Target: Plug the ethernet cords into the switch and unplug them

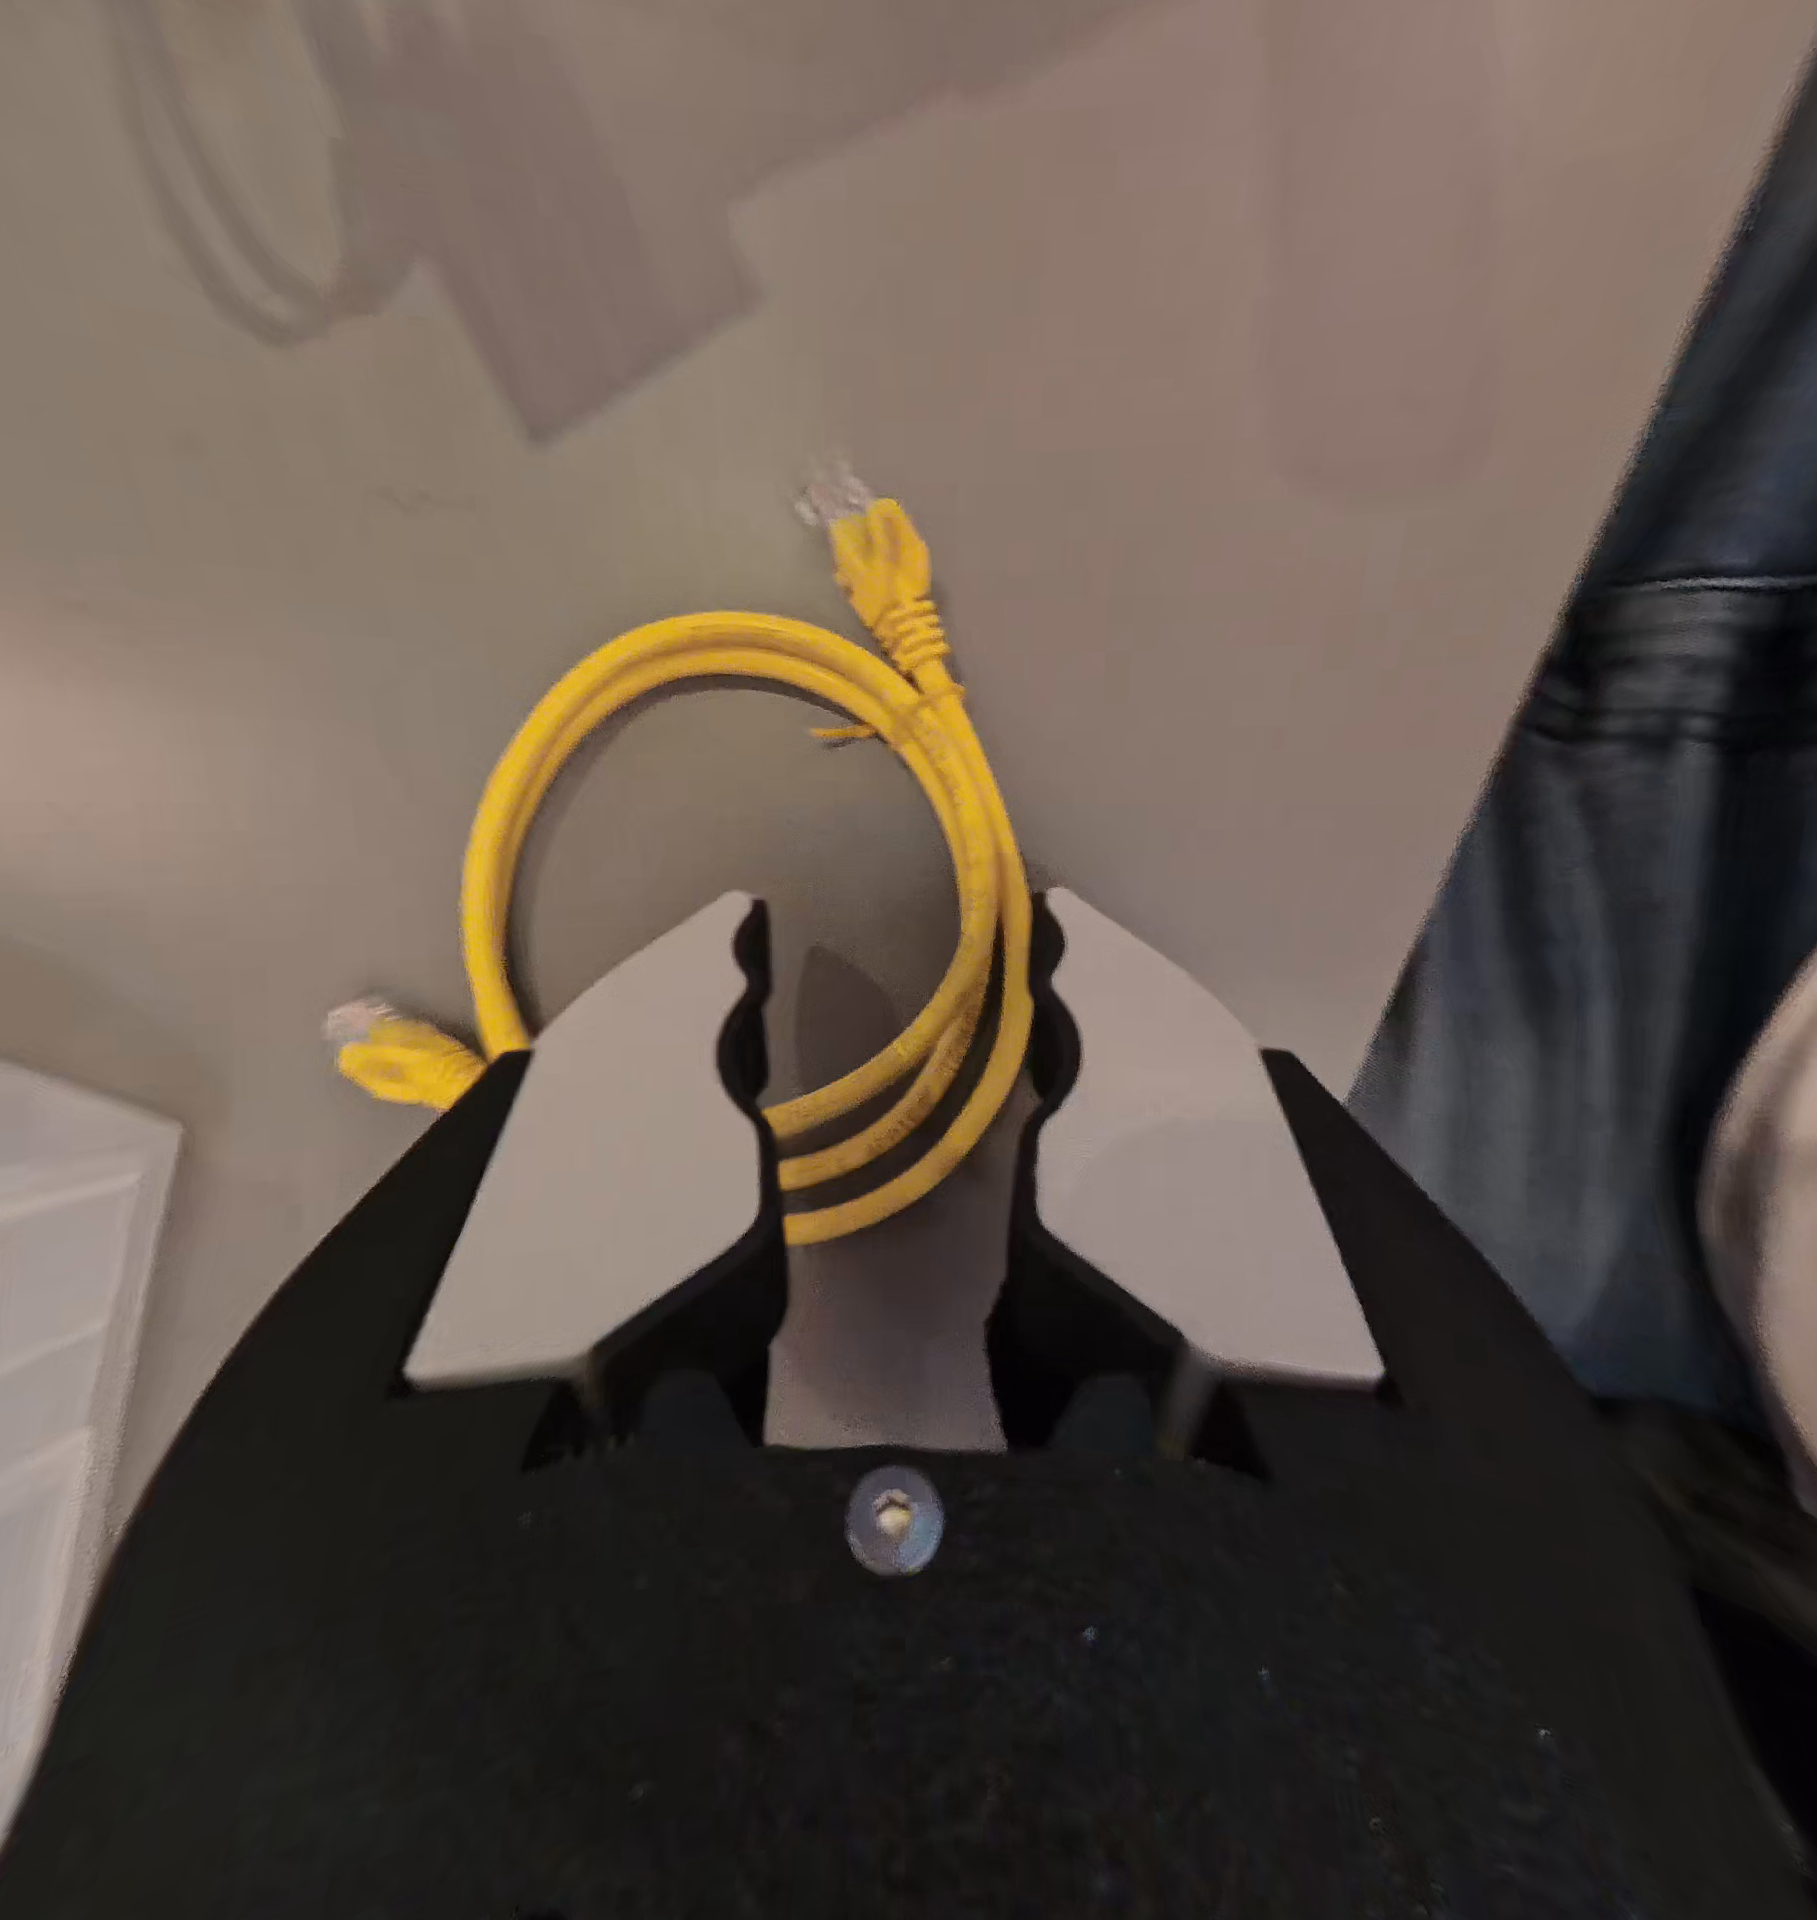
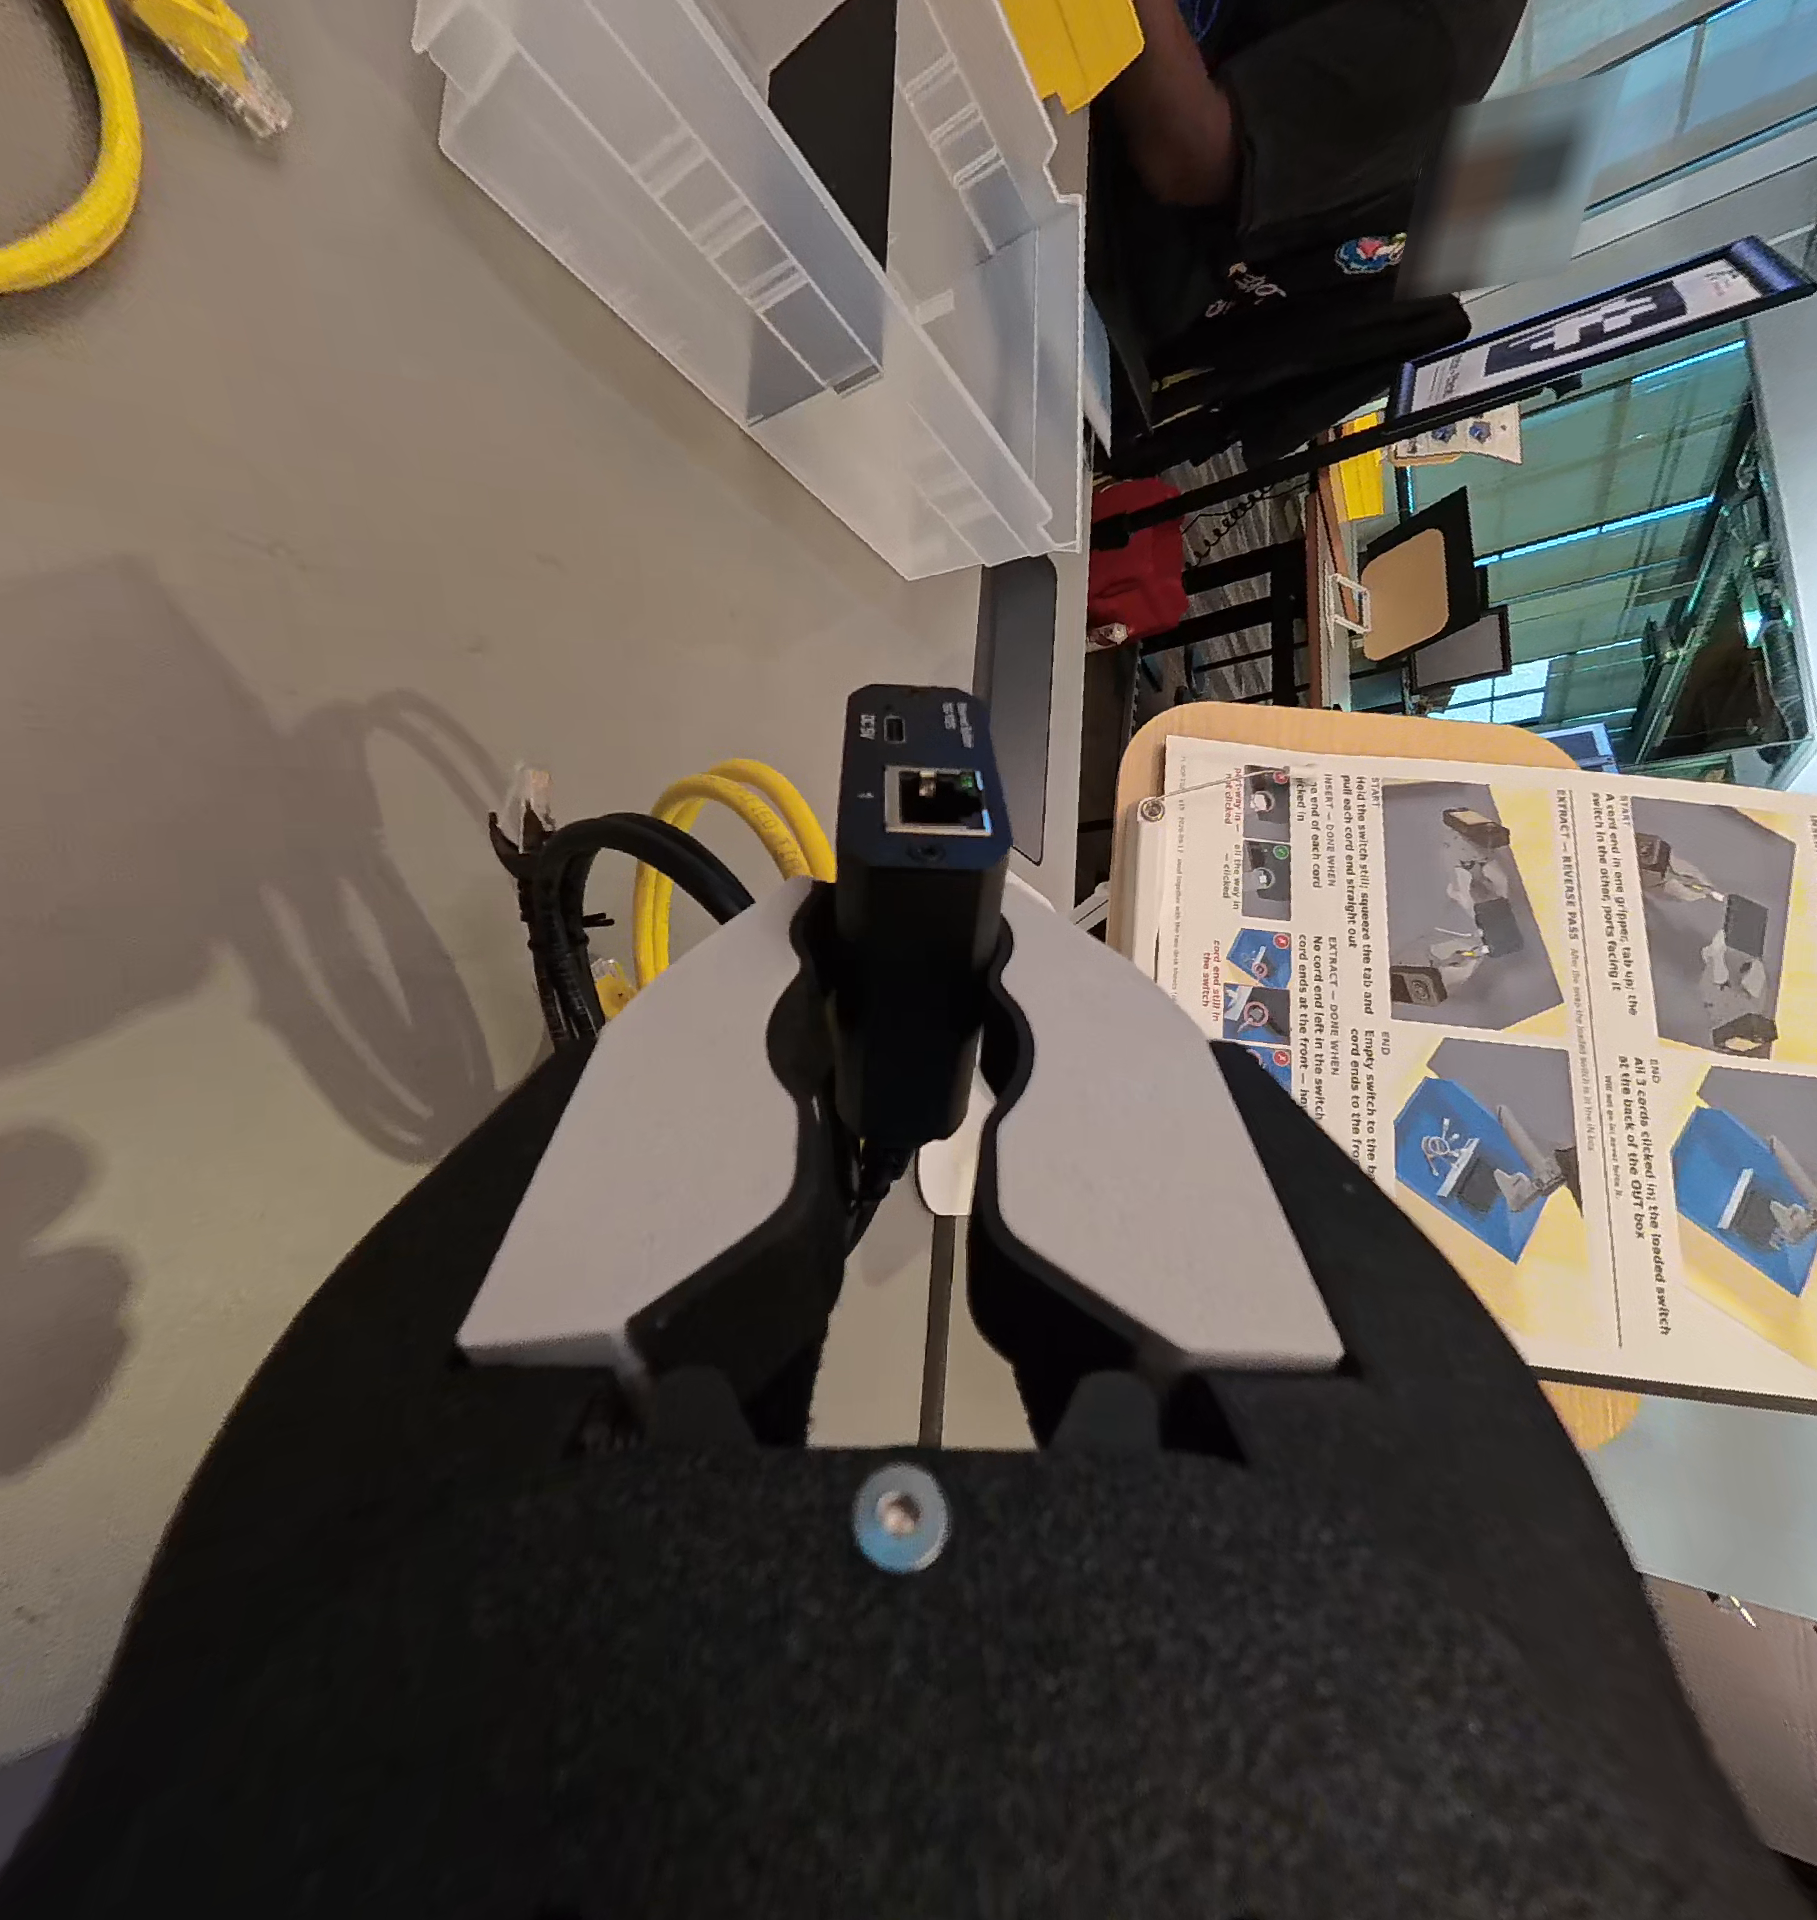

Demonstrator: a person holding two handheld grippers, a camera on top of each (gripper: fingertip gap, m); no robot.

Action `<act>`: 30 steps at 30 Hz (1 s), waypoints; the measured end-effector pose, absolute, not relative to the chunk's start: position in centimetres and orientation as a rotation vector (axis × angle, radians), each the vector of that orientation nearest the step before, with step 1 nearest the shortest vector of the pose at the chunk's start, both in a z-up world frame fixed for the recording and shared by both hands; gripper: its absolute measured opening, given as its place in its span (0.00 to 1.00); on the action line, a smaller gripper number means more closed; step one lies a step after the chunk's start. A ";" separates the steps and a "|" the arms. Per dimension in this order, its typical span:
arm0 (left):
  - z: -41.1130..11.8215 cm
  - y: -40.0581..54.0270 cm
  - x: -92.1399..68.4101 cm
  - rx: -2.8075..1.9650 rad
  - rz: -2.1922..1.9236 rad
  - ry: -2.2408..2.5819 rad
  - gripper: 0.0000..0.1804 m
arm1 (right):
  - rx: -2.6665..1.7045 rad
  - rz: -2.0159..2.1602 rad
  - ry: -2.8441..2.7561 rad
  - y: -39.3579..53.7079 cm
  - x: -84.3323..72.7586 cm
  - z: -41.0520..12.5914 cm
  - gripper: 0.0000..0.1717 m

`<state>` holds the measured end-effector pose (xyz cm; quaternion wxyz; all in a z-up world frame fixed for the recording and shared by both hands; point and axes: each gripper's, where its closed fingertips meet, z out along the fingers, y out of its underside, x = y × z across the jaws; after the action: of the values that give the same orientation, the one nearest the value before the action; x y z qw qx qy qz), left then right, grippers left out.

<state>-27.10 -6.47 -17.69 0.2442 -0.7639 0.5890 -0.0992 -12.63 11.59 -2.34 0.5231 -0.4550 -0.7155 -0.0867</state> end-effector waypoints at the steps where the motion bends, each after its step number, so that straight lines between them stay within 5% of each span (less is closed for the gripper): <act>1: -17.5 -6.2 -26.9 -2.048 -0.207 1.564 0.30 | -1.090 -0.210 -1.713 11.6 -12.6 -2.4 0.14; 16: -17.7 -4.7 -22.9 -1.960 0.113 1.253 0.26 | -1.089 -0.218 -1.724 11.4 -12.6 -2.4 0.14; 19: -18.9 -4.8 -23.6 -2.017 0.112 1.231 0.09 | -1.088 -0.217 -1.726 11.4 -12.6 -2.4 0.14; 30: -18.6 -5.0 -24.0 -2.005 0.144 1.297 0.07 | -1.088 -0.215 -1.726 11.4 -12.6 -2.4 0.14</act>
<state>-24.02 -4.99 -18.56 0.3662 -0.7799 0.5045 0.0559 -12.62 11.40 -2.44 0.5183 -0.4536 -0.7194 -0.0897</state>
